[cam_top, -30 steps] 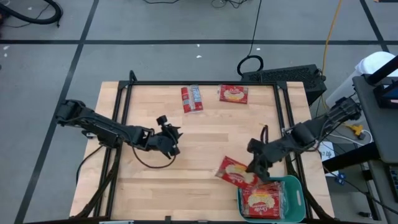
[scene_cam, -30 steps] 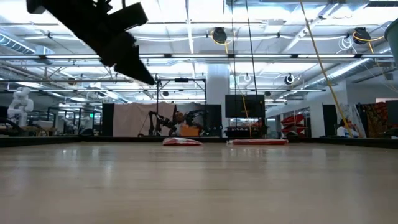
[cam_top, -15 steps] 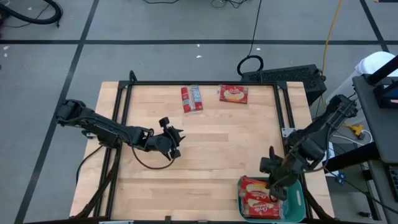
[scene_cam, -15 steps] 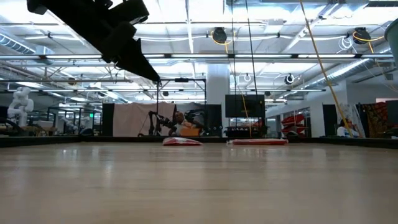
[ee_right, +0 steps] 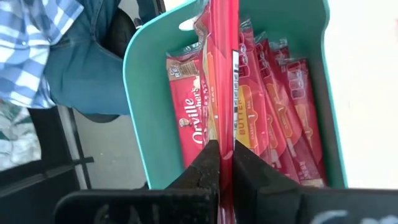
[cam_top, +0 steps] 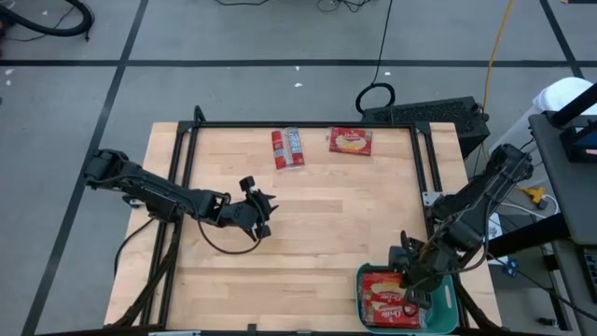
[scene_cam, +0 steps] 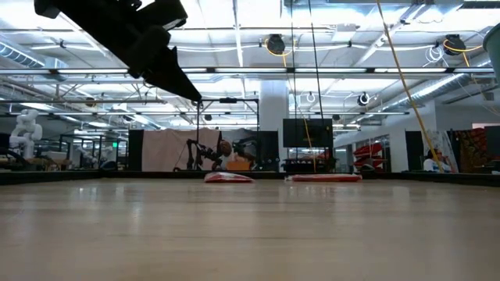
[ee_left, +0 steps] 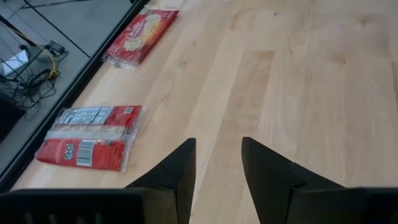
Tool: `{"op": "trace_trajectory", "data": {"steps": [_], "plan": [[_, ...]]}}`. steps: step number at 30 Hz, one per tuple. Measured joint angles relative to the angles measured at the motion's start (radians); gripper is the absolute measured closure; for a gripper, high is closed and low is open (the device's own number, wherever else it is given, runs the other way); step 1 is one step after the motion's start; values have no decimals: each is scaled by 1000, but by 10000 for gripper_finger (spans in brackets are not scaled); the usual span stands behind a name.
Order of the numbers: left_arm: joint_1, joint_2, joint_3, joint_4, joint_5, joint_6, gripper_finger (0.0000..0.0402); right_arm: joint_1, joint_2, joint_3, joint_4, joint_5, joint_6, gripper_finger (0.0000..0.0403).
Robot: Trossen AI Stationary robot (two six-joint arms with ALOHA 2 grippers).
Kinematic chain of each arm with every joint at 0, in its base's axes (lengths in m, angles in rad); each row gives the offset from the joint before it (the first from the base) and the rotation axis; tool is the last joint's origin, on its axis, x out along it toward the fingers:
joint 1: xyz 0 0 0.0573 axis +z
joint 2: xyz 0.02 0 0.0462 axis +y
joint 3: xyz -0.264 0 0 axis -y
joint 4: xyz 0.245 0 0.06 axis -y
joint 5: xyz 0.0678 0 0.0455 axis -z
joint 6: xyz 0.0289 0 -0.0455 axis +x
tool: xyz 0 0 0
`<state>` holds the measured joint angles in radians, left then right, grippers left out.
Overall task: Sort popcorn bags into baskets
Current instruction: Put the bottom popcorn bag into the green bin
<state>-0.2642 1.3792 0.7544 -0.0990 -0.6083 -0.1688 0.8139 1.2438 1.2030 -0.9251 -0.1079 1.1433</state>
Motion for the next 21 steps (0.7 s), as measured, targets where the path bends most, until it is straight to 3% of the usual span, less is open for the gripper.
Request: {"op": "trace_trajectory", "data": {"steps": [5, 10, 14, 21], "plan": [[0, 0, 0, 0, 8, 0, 268, 0, 12, -19, 24, -19, -41, 396], [0, 0, 0, 0, 9, 0, 268, 0, 12, -104, 117, -104, -28, 396], [0, 0, 0, 0, 9, 0, 268, 0, 12, -173, 212, -107, -6, 393], [0, 0, 0, 0, 9, 1, 268, 0, 12, -266, 225, -125, 49, 328]]}}
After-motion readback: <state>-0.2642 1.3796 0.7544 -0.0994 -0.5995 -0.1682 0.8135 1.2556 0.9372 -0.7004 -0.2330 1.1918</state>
